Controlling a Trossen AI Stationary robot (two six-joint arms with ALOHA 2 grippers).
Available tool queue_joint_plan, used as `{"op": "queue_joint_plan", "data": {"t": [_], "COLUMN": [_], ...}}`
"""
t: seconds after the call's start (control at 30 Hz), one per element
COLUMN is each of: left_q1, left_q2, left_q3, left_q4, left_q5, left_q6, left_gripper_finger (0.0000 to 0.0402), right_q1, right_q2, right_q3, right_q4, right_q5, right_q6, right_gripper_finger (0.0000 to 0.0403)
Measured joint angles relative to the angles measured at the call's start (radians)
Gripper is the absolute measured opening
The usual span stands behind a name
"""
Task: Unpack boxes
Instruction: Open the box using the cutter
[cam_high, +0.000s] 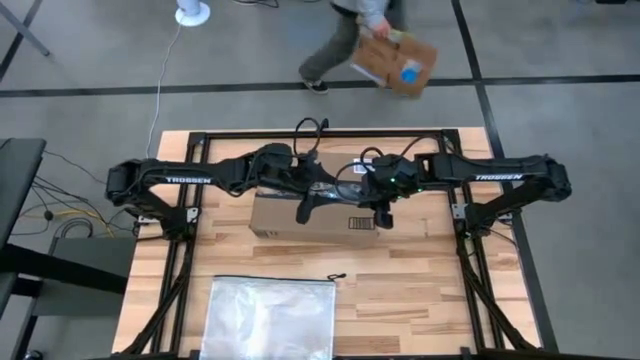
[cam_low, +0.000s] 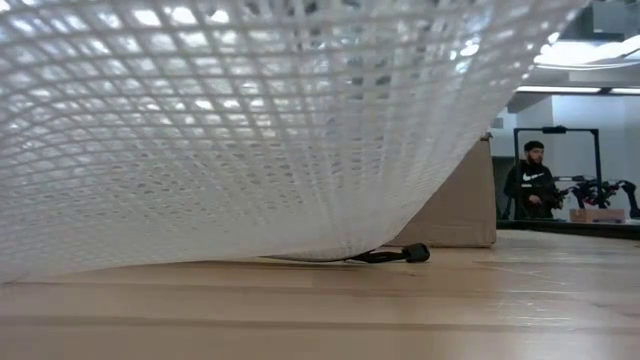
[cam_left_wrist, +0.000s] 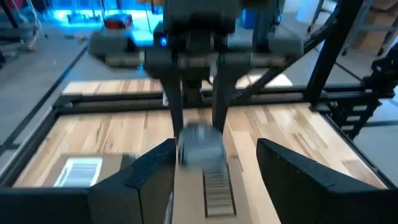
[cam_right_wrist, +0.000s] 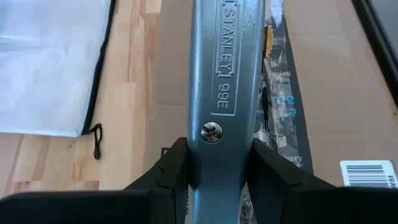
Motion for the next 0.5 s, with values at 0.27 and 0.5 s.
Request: {"op": "queue_joint_plan", "data": {"t": [0.27, 0.5], "left_q1": [-0.006, -0.01], "left_q2": [0.05, 0.094], "left_q3": [0.018, 0.068], "left_q4": [-0.013, -0.029], "left_q5": [-0.001, 0.001], "left_q6": [0.005, 0.02], "left_gripper_finger": [0.0211, 0.0211], "right_q1": [0.0, 0.0], "right_q2": [0.025, 0.03], "right_q3": [0.0, 0.001], "right_q4": [0.033, 0.057], "right_q5": [-0.006, -0.017], "right_q6": [0.0, 0.001], "right_gripper_finger": [0.0102, 0.0102]}}
